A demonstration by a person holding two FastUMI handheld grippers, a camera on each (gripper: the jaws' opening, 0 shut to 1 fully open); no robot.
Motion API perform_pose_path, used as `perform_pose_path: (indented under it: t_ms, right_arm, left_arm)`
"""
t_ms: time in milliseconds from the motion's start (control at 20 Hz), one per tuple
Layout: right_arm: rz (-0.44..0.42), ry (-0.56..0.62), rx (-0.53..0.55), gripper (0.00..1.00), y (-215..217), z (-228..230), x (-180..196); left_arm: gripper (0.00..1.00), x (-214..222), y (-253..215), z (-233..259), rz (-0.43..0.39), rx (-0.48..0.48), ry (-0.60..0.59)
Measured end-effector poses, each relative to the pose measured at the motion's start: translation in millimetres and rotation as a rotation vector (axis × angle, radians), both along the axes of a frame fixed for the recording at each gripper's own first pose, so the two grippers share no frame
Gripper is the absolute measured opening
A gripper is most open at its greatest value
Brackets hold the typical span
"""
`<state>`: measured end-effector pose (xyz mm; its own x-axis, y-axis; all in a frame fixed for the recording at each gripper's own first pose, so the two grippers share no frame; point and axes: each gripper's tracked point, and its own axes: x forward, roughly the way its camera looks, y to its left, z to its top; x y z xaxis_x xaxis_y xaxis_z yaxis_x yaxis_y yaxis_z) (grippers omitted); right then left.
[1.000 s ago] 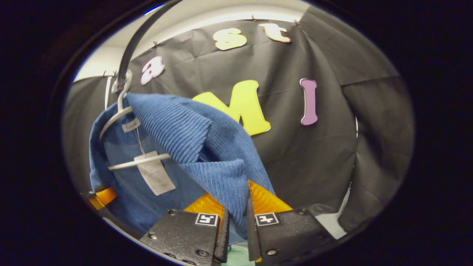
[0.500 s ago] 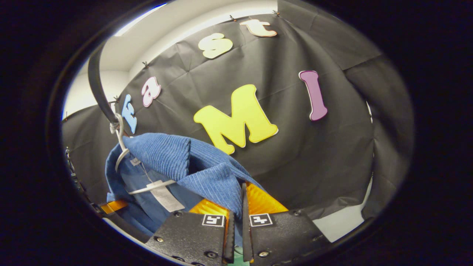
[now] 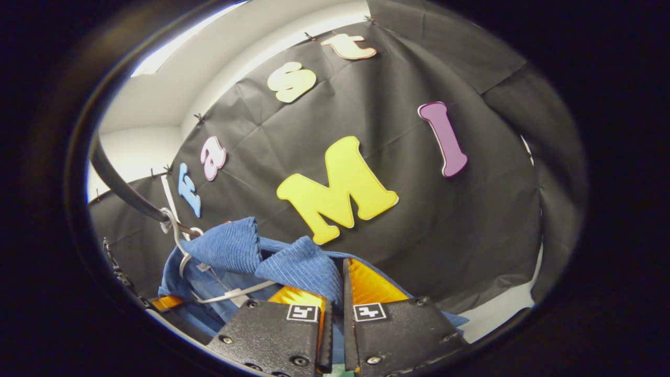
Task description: Grasp the clothes on the hanger with both hands and then place them into the laundry hamper below.
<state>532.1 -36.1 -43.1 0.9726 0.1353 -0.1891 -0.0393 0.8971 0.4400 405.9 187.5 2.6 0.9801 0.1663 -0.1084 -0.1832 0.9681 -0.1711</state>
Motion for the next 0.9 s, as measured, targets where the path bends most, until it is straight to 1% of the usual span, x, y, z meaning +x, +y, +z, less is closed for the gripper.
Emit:
perform_pose_path:
  t_ms: [200, 300, 500, 650, 750, 800, 850, 900]
  right_arm:
    - [0.032, -0.015, 0.039, 0.12, -6, 16, 11]
    - [0.046, -0.031, 0.027, 0.11, -9, 25, 15]
    - [0.093, -0.053, 0.064, 0.11, -11, 42, 24]
    - [0.114, -0.054, 0.065, 0.11, -12, 45, 34]
    - [0.126, -0.054, 0.081, 0.12, -14, 47, 41]
    - [0.131, -0.054, 0.093, 0.11, -14, 47, 46]
    - [0.141, -0.048, 0.100, 0.11, -12, 45, 50]
    - [0.147, -0.047, 0.103, 0.12, -13, 44, 54]
  left_arm:
    - [0.12, 6, 6, 12, -0.022, -0.011, -0.016]
    - [0.12, 12, 6, 15, -0.041, -0.012, -0.012]
    - [0.12, 22, 15, 17, -0.072, -0.053, -0.007]
    - [0.12, 29, 21, 23, -0.086, -0.049, -0.009]
    - [0.12, 32, 25, 24, -0.106, -0.067, -0.008]
    - [0.07, 36, 25, 24, -0.116, -0.081, -0.007]
    - [0.07, 38, 26, 22, -0.121, -0.085, -0.001]
    - [0.12, 41, 27, 21, -0.126, -0.084, 0.005]
